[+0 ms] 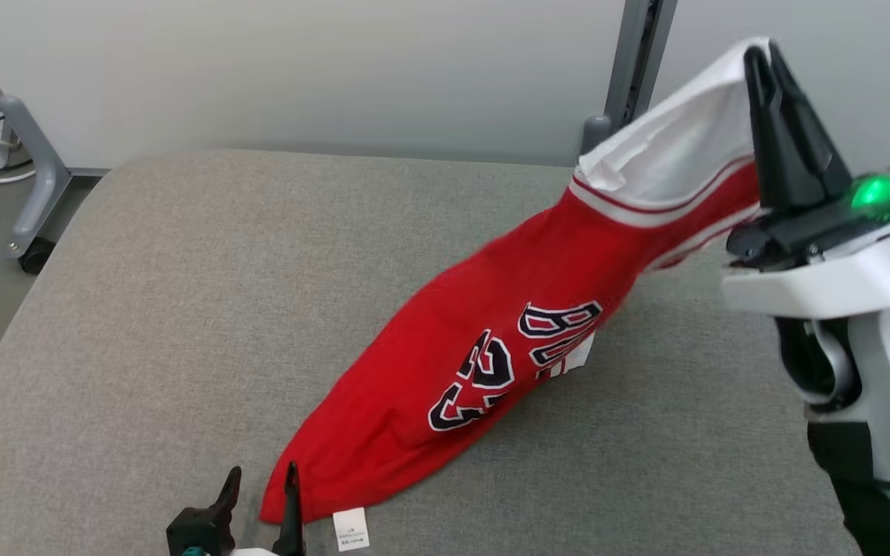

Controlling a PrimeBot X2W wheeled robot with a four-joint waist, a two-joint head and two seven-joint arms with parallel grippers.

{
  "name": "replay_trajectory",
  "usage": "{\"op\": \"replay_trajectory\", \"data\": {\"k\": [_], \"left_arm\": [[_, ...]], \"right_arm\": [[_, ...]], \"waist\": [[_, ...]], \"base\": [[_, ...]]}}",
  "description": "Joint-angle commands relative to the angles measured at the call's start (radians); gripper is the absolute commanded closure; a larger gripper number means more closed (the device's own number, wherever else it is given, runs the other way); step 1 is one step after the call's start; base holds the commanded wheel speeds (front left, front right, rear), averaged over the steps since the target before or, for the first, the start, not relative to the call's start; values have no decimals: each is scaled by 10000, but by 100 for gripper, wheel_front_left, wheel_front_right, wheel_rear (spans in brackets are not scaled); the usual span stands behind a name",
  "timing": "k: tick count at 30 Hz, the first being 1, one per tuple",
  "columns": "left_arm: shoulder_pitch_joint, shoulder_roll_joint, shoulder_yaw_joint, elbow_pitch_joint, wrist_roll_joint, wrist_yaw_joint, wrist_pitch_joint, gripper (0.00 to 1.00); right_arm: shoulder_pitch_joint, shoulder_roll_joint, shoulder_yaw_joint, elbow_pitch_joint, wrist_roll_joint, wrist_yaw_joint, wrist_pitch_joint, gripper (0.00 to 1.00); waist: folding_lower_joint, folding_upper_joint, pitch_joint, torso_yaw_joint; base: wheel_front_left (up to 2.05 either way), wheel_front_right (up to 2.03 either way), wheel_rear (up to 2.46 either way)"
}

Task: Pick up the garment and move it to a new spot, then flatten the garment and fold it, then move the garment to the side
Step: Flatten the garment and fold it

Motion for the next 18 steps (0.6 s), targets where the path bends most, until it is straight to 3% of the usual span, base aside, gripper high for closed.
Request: {"op": "replay_trajectory", "data": {"k": [1, 6, 15, 16, 17, 18], "left_arm": [[-84, 42, -56, 19, -88, 54, -14, 0], [-334, 42, -393, 93, -341, 75, -14, 0], [-870, 40, -1256, 24, -893, 193, -14, 0], [-924, 37, -1353, 13, -950, 217, -14, 0], [-954, 39, -1439, 3, -993, 237, -14, 0], [-970, 35, -1517, -18, -1043, 260, -14, 0]], "right_arm": [[-386, -119, 144, -117, 28, 1, -18, 100], [-1828, -362, 810, 646, -201, 1, 239, 100], [-4299, -510, 2309, 4472, -799, 1, 430, 100], [-4449, -424, 2409, 5041, -689, -3, 467, 96], [-4629, -379, 2577, 5581, -739, -1, 474, 62], [-4805, -320, 2785, 6116, -767, 1, 538, 41]], "waist": [[0, 0, 115, 124], [0, 0, 549, 649], [0, 0, 1510, 2157], [0, 0, 1603, 2328], [0, 0, 1683, 2469], [0, 0, 1753, 2590]], "base": [[0, 0, 0], [0, 0, 0], [0, 0, 0], [0, 0, 0], [0, 0, 0], [0, 0, 0]]}}
